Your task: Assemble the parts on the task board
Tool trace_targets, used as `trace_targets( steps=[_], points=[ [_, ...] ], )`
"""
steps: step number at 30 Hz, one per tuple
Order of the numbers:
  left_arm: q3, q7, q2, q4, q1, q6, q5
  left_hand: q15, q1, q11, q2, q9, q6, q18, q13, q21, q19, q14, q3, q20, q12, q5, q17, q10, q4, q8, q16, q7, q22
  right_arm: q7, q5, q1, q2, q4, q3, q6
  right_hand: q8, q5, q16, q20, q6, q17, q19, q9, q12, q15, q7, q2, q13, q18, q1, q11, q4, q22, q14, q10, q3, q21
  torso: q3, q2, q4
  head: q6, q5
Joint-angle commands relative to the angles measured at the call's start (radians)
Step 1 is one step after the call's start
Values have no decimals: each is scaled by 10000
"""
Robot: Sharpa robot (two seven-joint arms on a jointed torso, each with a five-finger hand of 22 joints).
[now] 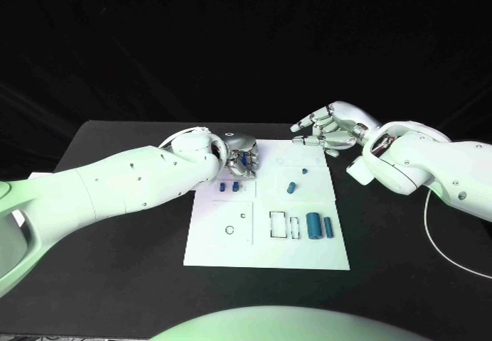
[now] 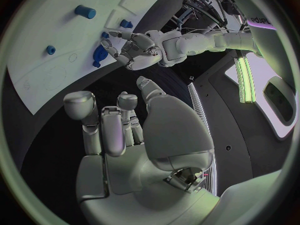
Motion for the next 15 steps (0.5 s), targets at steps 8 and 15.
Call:
trace_targets(
  steps=[8,15],
  points=[
    [5,-208,148,-173,-79,457,-239,-107,161,-19,200,-39,228,-160,-49,339,275,385,279,-54,-154,-11,-5,253,-100,-80,69,-40,220,99,-42,-9,13,9,3,98,32,61,-25,-67,28,11,-28,-14,38,-60,6,69,-1,199,59,12,-3,3,472,-75,-22,-64,-9,4,-7,-27,-11],
    [5,-122,237,-260,-135,396,-253,-124,211,-40,244,-52,313,-187,-65,513,291,401,416,-68,-218,-13,3,371,-157,-105,92,-54,344,104,-42,-9,20,12,3,104,32,61,-25,-67,28,11,-28,-14,38,-60,6,69,-1,199,59,12,-3,3,472,-75,-22,-64,-7,2,-2,-51,-23]
  ],
)
